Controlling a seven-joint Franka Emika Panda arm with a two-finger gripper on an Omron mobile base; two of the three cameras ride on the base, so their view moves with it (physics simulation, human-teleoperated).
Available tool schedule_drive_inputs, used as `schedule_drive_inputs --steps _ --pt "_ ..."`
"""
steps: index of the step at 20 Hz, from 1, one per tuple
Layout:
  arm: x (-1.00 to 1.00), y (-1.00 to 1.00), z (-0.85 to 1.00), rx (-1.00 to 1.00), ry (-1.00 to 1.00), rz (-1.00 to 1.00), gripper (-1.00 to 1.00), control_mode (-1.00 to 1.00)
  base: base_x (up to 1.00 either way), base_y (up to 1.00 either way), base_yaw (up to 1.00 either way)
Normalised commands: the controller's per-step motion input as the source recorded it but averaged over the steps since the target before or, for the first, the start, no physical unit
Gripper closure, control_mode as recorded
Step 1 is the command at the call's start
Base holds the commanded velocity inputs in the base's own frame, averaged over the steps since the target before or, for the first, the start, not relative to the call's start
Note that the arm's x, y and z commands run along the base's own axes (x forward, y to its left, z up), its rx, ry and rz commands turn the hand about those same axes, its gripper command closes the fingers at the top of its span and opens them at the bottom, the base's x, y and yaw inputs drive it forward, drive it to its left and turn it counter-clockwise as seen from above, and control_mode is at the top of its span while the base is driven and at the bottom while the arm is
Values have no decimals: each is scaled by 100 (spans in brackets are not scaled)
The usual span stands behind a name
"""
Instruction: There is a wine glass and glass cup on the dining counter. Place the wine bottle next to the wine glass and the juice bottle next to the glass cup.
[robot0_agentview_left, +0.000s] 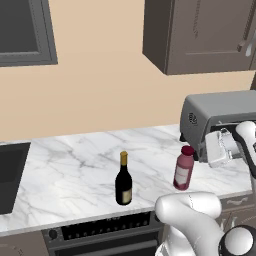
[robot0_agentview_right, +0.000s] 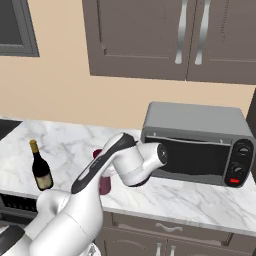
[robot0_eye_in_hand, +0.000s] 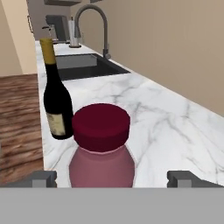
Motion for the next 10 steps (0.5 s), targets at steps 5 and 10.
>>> schedule_drive_inputs --steps 5,10 --pt "2 3 -5 0 2 0 -100 -100 0 0 0" --pt "0 9 -1 0 5 0 -100 -100 0 0 0"
